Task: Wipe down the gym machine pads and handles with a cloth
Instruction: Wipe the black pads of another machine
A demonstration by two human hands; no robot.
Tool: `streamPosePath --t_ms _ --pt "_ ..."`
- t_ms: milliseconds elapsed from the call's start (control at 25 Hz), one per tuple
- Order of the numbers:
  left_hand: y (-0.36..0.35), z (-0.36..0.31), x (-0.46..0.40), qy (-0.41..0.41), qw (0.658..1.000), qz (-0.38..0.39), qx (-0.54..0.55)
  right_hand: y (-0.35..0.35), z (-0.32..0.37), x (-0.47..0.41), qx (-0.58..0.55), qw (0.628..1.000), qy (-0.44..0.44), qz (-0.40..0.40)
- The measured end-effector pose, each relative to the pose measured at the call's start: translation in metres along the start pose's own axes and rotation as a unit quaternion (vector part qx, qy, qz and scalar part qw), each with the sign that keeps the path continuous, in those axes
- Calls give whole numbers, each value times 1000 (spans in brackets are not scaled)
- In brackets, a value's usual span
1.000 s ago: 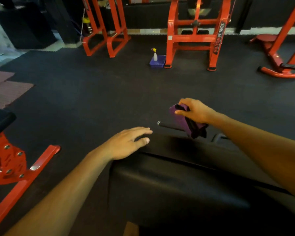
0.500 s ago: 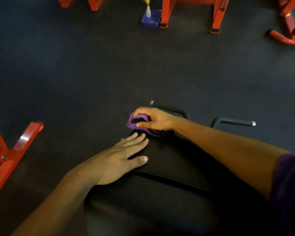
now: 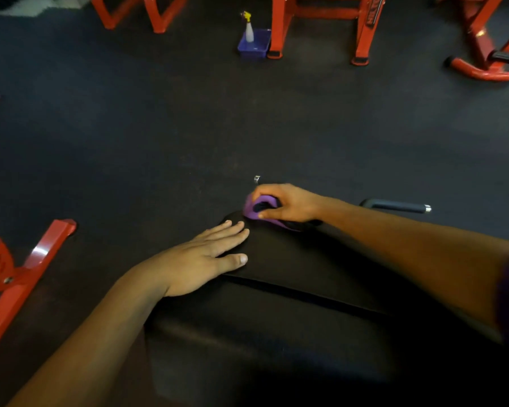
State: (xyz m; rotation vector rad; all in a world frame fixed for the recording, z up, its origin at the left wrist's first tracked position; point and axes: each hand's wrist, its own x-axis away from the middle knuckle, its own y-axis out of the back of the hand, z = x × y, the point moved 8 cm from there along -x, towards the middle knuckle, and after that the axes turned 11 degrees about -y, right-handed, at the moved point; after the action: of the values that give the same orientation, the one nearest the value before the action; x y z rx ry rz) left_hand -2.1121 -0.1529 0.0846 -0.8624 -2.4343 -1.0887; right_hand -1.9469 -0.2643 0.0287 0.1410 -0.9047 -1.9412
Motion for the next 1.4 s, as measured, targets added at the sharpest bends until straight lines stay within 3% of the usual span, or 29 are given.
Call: streamPosePath --t_ms 160,400,480,560,680,760,880,1040,1240,1400 --pt "2 -2 4 9 1000 -7 6 -16 32 -31 -3 1000 -4 21" --pt "3 -7 0 8 1000 19 -18 22 -34 56 93 994 -34 38" --pt "1 -11 -1 12 998 39 -40 45 -35 79 86 995 -50 -1" --pt "-1 -16 -1 29 994 73 -77 78 -28 101 63 993 -49 -89" --pt "12 -28 -16 76 974 97 -189 121 -42 152 46 982 -90 -157" --pt "18 -53 -43 51 964 67 -254 118 -77 186 78 973 -160 -143" --pt "-16 -90 -81 -52 971 61 -224 73 -118 219 66 967 -226 -100" --pt "-48 -77 -98 -62 967 134 -209 48 -113 189 44 977 -202 -55" --pt "-47 -68 -103 -53 964 142 -219 27 -73 114 42 987 -155 -24" --pt "-47 -68 -103 -54 965 130 -221 38 -83 150 59 991 -116 -23"
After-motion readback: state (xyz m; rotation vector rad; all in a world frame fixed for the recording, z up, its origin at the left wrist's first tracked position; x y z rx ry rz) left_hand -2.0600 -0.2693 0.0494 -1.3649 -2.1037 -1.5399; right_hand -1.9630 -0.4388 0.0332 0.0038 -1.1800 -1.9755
